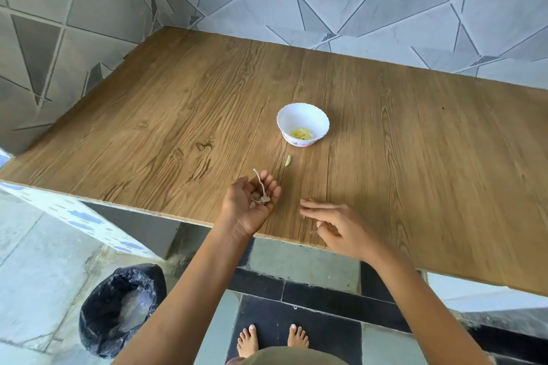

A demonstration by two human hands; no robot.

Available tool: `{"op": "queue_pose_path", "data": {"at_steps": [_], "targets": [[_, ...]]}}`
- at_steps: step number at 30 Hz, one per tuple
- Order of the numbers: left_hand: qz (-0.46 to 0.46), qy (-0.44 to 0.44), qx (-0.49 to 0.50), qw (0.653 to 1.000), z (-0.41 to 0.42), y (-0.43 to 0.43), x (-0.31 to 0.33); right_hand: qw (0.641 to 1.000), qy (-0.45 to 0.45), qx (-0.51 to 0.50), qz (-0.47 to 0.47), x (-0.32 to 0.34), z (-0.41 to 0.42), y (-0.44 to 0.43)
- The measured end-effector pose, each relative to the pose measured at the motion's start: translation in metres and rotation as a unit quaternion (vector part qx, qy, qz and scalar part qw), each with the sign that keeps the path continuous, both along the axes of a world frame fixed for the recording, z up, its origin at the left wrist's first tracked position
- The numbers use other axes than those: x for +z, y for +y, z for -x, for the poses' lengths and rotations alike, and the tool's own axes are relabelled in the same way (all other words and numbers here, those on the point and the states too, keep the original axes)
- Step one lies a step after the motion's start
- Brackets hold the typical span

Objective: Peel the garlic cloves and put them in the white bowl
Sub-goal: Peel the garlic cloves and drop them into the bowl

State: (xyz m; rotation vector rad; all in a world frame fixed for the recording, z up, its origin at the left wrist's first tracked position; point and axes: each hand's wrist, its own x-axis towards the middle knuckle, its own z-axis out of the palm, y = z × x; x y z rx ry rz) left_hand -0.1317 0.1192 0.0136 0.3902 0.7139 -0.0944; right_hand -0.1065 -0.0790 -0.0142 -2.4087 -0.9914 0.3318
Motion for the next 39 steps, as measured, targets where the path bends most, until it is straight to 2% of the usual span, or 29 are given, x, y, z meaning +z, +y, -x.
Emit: {"op": "queue_pose_path", "data": {"at_steps": [3, 10, 16, 21, 23, 26, 29, 32, 35, 39], "targets": [[0.001, 0.002, -0.015, 1.0, -0.005, -0.008, 0.001, 1.0, 0.006, 0.001, 0.028, 0.003, 0.011, -0.01], [-0.005, 0.001, -0.039, 0.999, -0.003, -0.022, 0.003, 0.999, -0.019, -0.02, 0.018, 0.001, 0.009, -0.006], [-0.013, 0.006, -0.028, 0.999, 0.003, -0.018, 0.003, 0.991, -0.112, -0.029, -0.06, -0.01, 0.009, -0.005], [-0.026, 0.014, -0.031, 0.999, 0.008, -0.019, 0.003, 0.985, -0.162, -0.057, -0.019, -0.024, -0.004, 0.007], [-0.027, 0.019, -0.031, 0.999, 0.009, -0.021, 0.004, 0.987, -0.132, -0.077, -0.048, -0.017, -0.013, 0.013], [-0.034, 0.028, -0.037, 0.998, 0.008, -0.025, 0.006, 0.982, -0.077, -0.094, -0.146, 0.013, -0.022, 0.022], [-0.03, 0.039, -0.036, 0.998, 0.005, -0.03, 0.01, 0.977, -0.086, -0.043, -0.188, 0.039, -0.018, 0.041], [-0.032, 0.036, -0.034, 0.998, 0.003, -0.032, 0.015, 0.979, -0.145, -0.005, -0.146, 0.039, -0.012, 0.057], [-0.042, 0.026, -0.033, 0.998, 0.002, -0.029, 0.018, 0.972, -0.19, -0.025, -0.137, 0.035, -0.012, 0.064], [-0.031, 0.02, -0.028, 0.999, 0.002, -0.022, 0.015, 0.969, -0.208, -0.03, -0.131, 0.032, -0.009, 0.072]]}}
